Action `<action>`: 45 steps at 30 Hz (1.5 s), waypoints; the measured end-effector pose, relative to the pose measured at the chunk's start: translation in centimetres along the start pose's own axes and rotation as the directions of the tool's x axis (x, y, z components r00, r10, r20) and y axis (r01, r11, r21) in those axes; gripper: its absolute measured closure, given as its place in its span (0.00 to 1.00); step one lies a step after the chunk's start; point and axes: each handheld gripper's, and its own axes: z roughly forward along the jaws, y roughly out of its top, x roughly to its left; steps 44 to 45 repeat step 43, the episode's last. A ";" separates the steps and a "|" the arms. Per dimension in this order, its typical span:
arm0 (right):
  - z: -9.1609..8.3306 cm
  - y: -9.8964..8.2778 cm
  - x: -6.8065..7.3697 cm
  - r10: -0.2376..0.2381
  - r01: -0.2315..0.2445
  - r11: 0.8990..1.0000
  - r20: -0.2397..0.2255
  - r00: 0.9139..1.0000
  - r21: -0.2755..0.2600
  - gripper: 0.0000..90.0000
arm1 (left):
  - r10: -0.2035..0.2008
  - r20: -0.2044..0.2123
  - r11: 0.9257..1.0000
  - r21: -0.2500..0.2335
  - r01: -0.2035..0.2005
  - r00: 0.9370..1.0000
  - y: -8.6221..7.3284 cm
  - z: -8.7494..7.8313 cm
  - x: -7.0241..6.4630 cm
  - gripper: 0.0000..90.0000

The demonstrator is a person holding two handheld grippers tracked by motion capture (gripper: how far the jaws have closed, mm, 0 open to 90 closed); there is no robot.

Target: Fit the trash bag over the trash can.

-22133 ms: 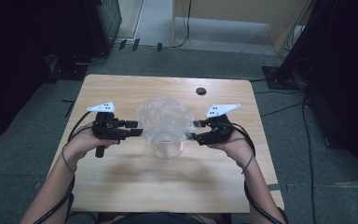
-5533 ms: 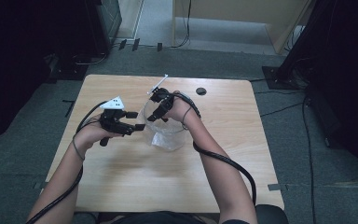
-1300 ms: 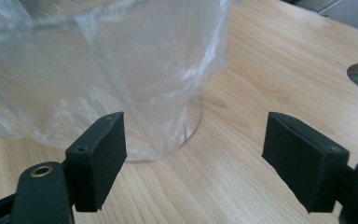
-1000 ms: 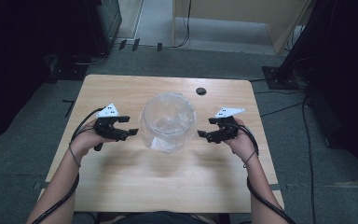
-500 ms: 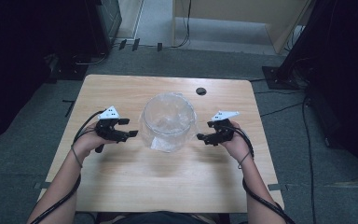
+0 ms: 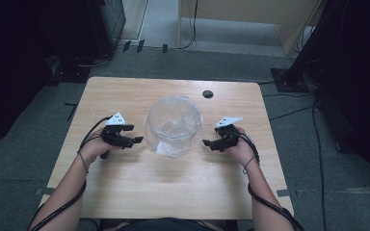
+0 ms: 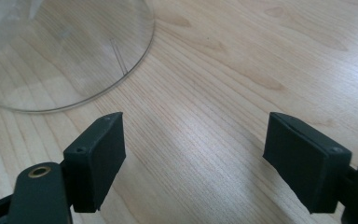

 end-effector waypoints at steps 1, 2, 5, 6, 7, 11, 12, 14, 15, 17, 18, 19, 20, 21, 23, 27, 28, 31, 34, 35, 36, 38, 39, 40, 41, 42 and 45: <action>0.0 0.0 0.0 0.000 0.000 1.000 0.000 1.000 0.000 0.23 | 0.000 -0.002 1.000 0.006 0.000 1.000 -0.1 0.1 0.0 0.29; 0.1 0.0 0.0 -0.006 0.006 1.000 0.000 1.000 0.000 0.23 | 0.008 -0.006 1.000 0.021 -0.008 1.000 -0.2 0.2 0.1 0.28; 0.4 0.0 0.1 -0.018 0.018 1.000 -0.002 1.000 0.008 0.23 | 0.002 -0.007 0.999 0.043 -0.002 1.000 -0.5 0.5 0.2 0.28; 0.5 -0.1 0.2 -0.028 0.028 0.999 -0.002 1.000 0.015 0.21 | 0.006 -0.011 0.998 0.061 -0.005 1.000 -0.7 0.6 0.3 0.28; 0.6 0.0 0.2 -0.032 0.032 0.999 -0.004 0.999 0.013 0.21 | 0.008 -0.014 0.999 0.052 -0.007 1.000 -0.8 0.6 0.4 0.28; 0.8 -0.1 0.1 -0.041 0.041 0.999 0.001 0.999 0.000 0.20 | -0.012 -0.015 0.999 0.036 0.012 1.000 -1.0 0.6 0.7 0.28; 0.8 -0.1 0.2 -0.046 0.046 0.999 0.001 0.999 0.001 0.19 | -0.013 -0.018 0.999 0.037 0.014 1.000 -1.0 0.6 0.7 0.28; 0.9 -0.1 0.2 -0.066 0.066 0.998 0.010 0.998 0.003 0.18 | -0.008 -0.027 0.999 0.037 0.009 1.000 -0.9 0.7 0.7 0.28; 0.9 -0.1 0.3 -0.071 0.071 0.997 0.010 0.997 0.004 0.17 | -0.003 -0.034 0.999 0.039 0.004 0.999 -0.9 0.7 0.6 0.28; 1.1 -0.1 0.3 -0.065 0.065 0.998 0.012 0.998 -0.007 0.16 | 0.003 -0.038 0.999 0.042 -0.001 0.999 -0.8 0.8 0.6 0.26; 1.1 -0.1 0.3 -0.065 0.065 0.998 0.012 0.998 -0.007 0.16 | 0.004 -0.040 0.999 0.044 -0.002 0.999 -0.8 0.9 0.5 0.26; 1.1 -0.1 0.3 -0.061 0.061 0.998 0.014 0.998 -0.011 0.16 | 0.016 -0.047 0.999 0.049 -0.014 0.999 -0.8 0.9 0.5 0.25; 1.3 -0.1 0.3 -0.054 0.054 0.998 0.019 0.998 -0.021 0.15 | 0.020 -0.055 0.998 0.053 -0.017 0.998 -0.8 1.0 0.3 0.24; 1.4 -0.2 0.4 -0.049 0.050 0.998 0.025 0.998 -0.029 0.14 | 0.023 -0.063 0.998 0.055 -0.019 0.998 -0.8 1.0 0.3 0.23; 1.4 -0.1 0.4 -0.049 0.050 0.998 0.024 0.998 -0.030 0.14 | 0.044 -0.080 0.997 0.065 -0.039 0.996 -0.8 1.1 0.1 0.22; 1.5 -0.1 0.3 -0.051 0.052 0.998 0.023 0.998 -0.030 0.13 | 0.065 -0.101 0.995 0.079 -0.057 0.993 -0.7 1.3 -0.3 0.21; 1.5 -0.1 0.4 -0.052 0.053 0.998 0.024 0.998 -0.030 0.13 | 0.066 -0.102 0.995 0.078 -0.058 0.993 -0.7 1.3 -0.3 0.21; 1.5 -0.1 0.4 -0.052 0.052 0.998 0.024 0.998 -0.030 0.13 | 0.025 -0.152 0.997 0.071 -0.014 0.988 -0.7 1.3 -0.5 0.20; 1.5 -0.1 0.4 -0.046 0.047 0.998 0.030 0.998 -0.029 0.14 | 0.006 -0.176 0.998 0.065 0.006 0.984 -0.8 1.3 -0.6 0.20; 1.5 -0.1 0.4 -0.044 0.045 0.999 0.032 0.998 -0.029 0.14 | 0.001 -0.184 0.998 0.066 0.011 0.983 -0.8 1.3 -0.6 0.20; 1.5 -0.1 0.4 -0.044 0.045 0.999 0.032 0.998 -0.029 0.14 | 0.001 -0.184 0.998 0.066 0.011 0.983 -0.8 1.3 -0.6 0.20; 1.5 -0.1 0.5 -0.042 0.043 0.999 0.037 0.998 -0.030 0.13 | -0.007 -0.196 0.998 0.064 0.020 0.981 -0.8 1.2 -0.6 0.20; 1.5 -0.1 0.6 -0.035 0.036 0.999 0.044 0.998 -0.027 0.13 | -0.009 -0.199 0.998 0.063 0.021 0.980 -0.8 1.3 -0.6 0.20; 1.5 -0.1 0.6 -0.035 0.036 0.999 0.044 0.998 -0.027 0.13 | -0.009 -0.199 0.998 0.063 0.021 0.980 -0.8 1.3 -0.6 0.20; 1.6 0.0 0.6 -0.032 0.033 0.999 0.046 0.998 -0.029 0.13 | -0.013 -0.204 0.998 0.059 0.025 0.979 -0.8 1.3 -0.7 0.20; 1.6 0.0 0.6 -0.030 0.032 0.999 0.046 0.998 -0.030 0.13 | -0.013 -0.204 0.998 0.059 0.025 0.979 -0.8 1.3 -0.7 0.20; 1.6 0.0 0.6 -0.030 0.032 0.999 0.046 0.998 -0.030 0.13 | -0.015 -0.209 0.998 0.059 0.028 0.978 -0.7 1.3 -0.7 0.20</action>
